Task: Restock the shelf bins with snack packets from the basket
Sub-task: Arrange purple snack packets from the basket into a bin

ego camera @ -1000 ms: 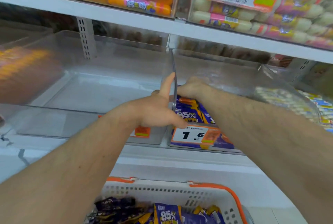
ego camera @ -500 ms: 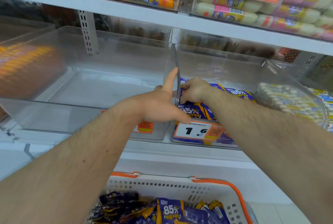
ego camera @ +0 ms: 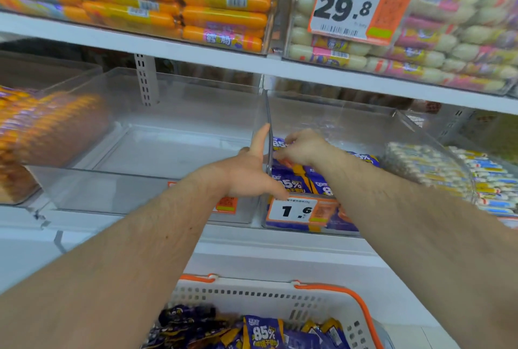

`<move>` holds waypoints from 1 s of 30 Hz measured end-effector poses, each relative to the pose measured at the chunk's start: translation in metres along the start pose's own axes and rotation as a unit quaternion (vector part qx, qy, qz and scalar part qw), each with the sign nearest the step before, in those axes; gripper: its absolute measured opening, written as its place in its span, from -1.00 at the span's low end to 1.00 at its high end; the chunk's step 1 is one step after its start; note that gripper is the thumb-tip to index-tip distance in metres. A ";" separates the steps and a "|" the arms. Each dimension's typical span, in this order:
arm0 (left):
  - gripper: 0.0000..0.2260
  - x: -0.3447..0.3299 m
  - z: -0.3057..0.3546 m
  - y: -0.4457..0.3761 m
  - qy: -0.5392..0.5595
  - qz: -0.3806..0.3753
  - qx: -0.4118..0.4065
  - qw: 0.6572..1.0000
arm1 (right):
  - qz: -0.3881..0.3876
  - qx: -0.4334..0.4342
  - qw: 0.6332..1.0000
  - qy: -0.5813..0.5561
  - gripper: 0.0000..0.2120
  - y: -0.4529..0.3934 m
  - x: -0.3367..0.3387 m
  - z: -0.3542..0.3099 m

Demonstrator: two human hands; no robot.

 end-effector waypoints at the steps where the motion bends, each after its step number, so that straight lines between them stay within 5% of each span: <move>1: 0.28 0.000 0.001 0.003 -0.012 0.003 0.002 1.000 | 0.026 0.008 1.000 -0.005 -0.63 0.009 0.007 -0.004; 5: 0.14 0.012 0.021 0.025 -0.111 0.090 -0.043 0.989 | 0.199 0.073 0.977 0.021 -0.85 0.064 0.036 -0.018; 8: -0.25 0.027 0.052 0.081 -0.163 0.281 -0.209 0.922 | 0.384 0.256 0.887 0.012 -0.89 0.143 0.049 -0.038; 10: -0.55 0.022 0.052 0.119 -0.159 0.356 -0.267 0.881 | 0.424 0.334 0.842 -0.022 -0.88 0.187 0.034 -0.035; 14: -0.77 -0.048 -0.012 0.130 -0.267 0.171 -0.139 0.938 | 0.317 0.284 0.903 -0.063 -0.85 0.208 -0.060 0.015; 17: -0.78 -0.084 -0.067 0.125 -0.272 0.009 -0.019 0.962 | 0.116 0.180 0.977 -0.002 -0.82 0.196 -0.156 0.066; 19: -0.77 -0.096 -0.083 0.123 -0.276 -0.052 0.017 0.960 | -0.029 0.086 0.994 0.058 -0.81 0.200 -0.212 0.104; 22: -0.71 -0.106 -0.091 0.121 -0.313 -0.085 0.029 0.945 | -0.167 -0.023 0.976 0.140 -0.82 0.227 -0.267 0.151; 25: -0.66 -0.112 -0.099 0.120 -0.333 -0.117 0.038 0.935 | -0.287 -0.081 0.936 0.185 -0.17 0.259 -0.307 0.183; 27: -0.65 -0.119 -0.103 0.120 -0.335 -0.150 0.047 0.929 | -0.310 -0.073 0.926 0.201 0.02 0.270 -0.318 0.185; 30: -0.65 -0.126 -0.101 0.120 -0.336 -0.179 0.044 0.924 | -0.285 -0.045 0.926 0.244 -0.01 0.271 -0.319 0.181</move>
Point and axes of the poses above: each hand's wrist, its own y-axis away from the middle knuckle, its own x-axis out of the back of the hand, z = x × y, the point moved 9 cm from there along -y, towards the middle knuckle, and after that the axes turned 5 degrees about x, right-handed, at the moved point
